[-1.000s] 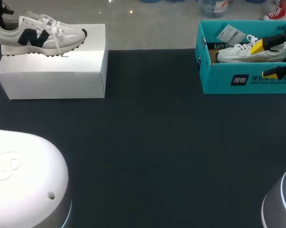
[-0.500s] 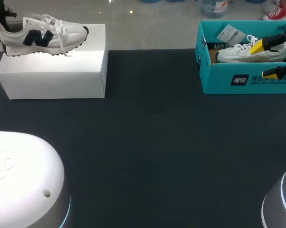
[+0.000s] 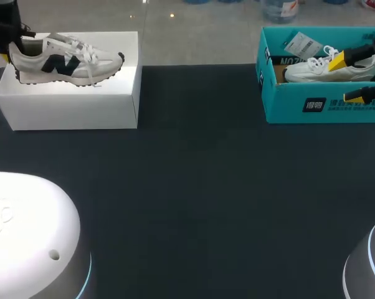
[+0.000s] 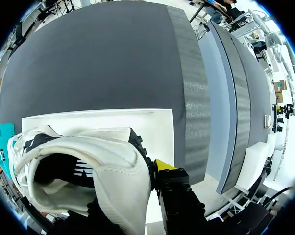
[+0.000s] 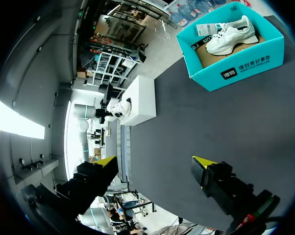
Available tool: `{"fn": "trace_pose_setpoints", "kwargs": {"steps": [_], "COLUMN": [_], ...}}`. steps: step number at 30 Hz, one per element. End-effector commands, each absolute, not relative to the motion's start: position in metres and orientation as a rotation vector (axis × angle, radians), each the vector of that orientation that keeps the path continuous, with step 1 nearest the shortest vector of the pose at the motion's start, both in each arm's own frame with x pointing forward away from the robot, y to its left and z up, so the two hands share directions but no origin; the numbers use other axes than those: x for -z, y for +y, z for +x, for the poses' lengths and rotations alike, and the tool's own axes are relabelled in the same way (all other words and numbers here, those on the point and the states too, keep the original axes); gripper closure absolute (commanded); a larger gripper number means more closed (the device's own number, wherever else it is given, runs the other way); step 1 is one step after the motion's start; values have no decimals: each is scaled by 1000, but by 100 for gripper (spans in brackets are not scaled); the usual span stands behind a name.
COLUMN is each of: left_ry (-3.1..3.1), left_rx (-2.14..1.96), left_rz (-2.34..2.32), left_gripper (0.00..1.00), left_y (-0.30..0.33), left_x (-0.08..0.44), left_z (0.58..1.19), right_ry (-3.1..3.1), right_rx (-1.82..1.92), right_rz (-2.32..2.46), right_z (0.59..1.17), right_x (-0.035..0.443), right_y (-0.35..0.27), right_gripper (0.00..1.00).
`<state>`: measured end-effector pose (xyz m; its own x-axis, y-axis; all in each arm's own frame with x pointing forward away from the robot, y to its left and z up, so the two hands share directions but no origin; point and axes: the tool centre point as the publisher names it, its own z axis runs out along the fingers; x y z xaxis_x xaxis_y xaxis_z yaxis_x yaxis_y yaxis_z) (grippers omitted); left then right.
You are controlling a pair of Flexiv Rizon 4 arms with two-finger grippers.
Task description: Take the shoe out of the shoebox, open the shoe tongue, remove and reinsert the insole, then place the shoe into the shoebox
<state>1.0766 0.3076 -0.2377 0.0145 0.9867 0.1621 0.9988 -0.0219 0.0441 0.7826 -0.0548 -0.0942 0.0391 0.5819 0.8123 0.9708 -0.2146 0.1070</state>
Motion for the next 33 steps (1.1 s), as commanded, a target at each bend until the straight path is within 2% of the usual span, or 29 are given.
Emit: {"fn": "trace_pose_setpoints", "kwargs": {"steps": [1,33], "left_ry": [-2128,-2085], "left_rx": [205,165], "left_rz": [-2175,-2136], "left_gripper": [100,100], "left_y": [309,310], "left_x": [246,364], "left_z": [1085,1089], "right_ry": [-1563,-1563], "right_rx": [1054,1054], "right_rz": [-1844,-1844], "right_z": [783,783], "right_x": [95,95], "right_y": [-54,-54], "right_gripper": [0,0]}}
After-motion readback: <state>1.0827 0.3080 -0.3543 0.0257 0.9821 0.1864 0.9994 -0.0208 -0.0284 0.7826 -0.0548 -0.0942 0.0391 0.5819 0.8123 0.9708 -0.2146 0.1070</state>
